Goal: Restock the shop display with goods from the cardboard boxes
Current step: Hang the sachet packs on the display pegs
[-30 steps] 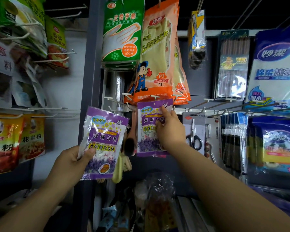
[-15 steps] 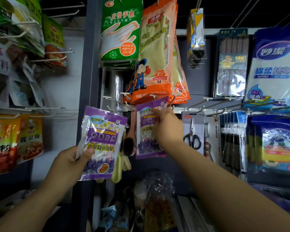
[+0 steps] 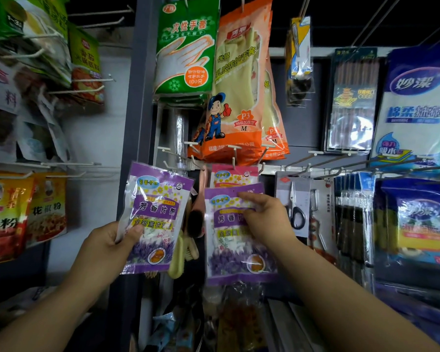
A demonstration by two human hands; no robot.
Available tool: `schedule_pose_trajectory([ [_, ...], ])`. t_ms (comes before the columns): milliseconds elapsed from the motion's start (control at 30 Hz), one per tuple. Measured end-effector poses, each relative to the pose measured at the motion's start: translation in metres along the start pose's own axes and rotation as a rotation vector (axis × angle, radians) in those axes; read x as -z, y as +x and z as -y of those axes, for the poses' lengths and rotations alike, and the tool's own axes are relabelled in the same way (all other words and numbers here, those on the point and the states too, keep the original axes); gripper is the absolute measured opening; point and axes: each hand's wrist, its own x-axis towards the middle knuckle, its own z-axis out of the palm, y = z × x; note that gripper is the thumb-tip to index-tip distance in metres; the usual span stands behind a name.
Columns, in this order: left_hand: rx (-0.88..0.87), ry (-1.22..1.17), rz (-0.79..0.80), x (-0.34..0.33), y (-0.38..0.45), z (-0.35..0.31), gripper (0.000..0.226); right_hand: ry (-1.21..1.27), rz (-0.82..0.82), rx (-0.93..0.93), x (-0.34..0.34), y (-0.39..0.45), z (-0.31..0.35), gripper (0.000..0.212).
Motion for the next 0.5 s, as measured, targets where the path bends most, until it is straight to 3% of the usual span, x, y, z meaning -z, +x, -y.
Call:
schedule_pose_trajectory([
  [133,0.004,0.005,0.004,-0.001,-0.001,-0.001,0.022,0.065,-0.099,0.001,-0.005,0.002,0.013,0.012],
  [200,0.006,-0.002,0.004,0.000,-0.001,-0.001,0.021,0.070,-0.166,-0.005,-0.007,0.004,0.021,0.009],
  [333,-0.001,-0.005,-0.004,-0.001,-0.001,-0.001,0.019,0.103,-0.150,-0.029,-0.007,0.017,0.033,0.062],
  [367,-0.001,-0.009,-0.004,-0.001,-0.001,-0.001,0.019,0.140,-0.137,-0.072,-0.009,0.021,0.034,0.065],
  [500,-0.008,-0.006,-0.022,-0.002,-0.001,-0.003,0.019,0.341,-0.122,-0.224,-0.012,0.035,0.033,0.024],
])
